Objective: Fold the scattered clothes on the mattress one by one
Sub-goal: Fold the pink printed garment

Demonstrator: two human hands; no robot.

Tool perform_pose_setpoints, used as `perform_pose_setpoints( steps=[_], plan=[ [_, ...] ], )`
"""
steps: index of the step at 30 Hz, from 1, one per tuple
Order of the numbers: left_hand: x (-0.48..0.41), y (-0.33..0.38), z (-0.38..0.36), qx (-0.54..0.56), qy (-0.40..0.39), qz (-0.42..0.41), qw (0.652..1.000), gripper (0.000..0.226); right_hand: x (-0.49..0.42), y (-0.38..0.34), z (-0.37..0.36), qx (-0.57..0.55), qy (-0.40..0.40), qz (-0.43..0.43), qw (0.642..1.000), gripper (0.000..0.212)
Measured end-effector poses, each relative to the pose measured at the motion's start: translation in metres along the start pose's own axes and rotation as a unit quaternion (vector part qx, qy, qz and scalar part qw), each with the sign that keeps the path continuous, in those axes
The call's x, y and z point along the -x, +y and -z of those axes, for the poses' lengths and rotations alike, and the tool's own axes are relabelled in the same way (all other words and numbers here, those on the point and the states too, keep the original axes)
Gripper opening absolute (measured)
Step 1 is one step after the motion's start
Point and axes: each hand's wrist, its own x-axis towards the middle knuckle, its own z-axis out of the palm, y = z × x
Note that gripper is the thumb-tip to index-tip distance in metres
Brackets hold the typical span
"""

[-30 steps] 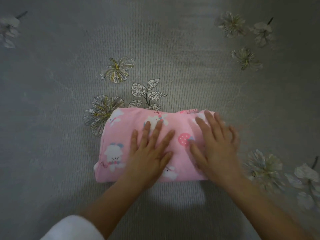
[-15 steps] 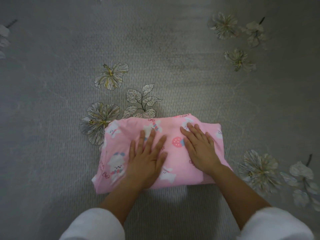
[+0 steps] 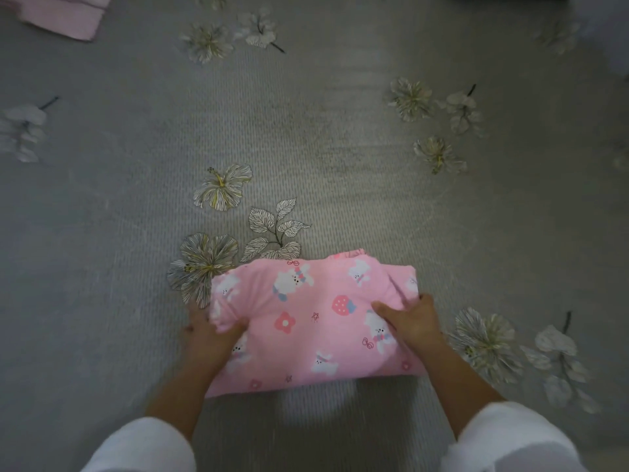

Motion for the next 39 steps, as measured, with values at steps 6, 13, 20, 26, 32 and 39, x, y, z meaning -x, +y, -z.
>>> perform_pose_setpoints(
  steps=[6,13,20,26,32,39],
  plan=[
    [0.03,0.019,0.02,-0.006,-0.052,0.024,0.998,0.054,0.026,-0.01,0.017,0.049,0.005,0.039,0.998,0.045],
    [0.094,0.044,0.045,0.003,-0.023,-0.088,0.996,0.066,0.08,-0.004,0.075,-0.031,0.016,0.053,0.998,0.041],
    [0.172,0.09,0.043,0.0,-0.023,-0.157,0.987,0.068,0.136,0.018,0.16,-0.118,0.059,0.044,0.99,0.044],
    [0.246,0.134,-0.004,0.01,-0.043,-0.246,0.968,0.061,0.156,0.063,0.261,-0.184,0.111,0.039,0.976,0.031],
    [0.345,0.168,-0.099,-0.044,-0.042,-0.314,0.947,0.056,0.154,0.154,0.374,-0.204,0.146,0.068,0.966,0.021],
    [0.465,0.2,-0.227,-0.076,-0.082,-0.397,0.911,0.044,0.157,0.265,0.509,-0.191,0.222,0.107,0.95,0.018]
  ],
)
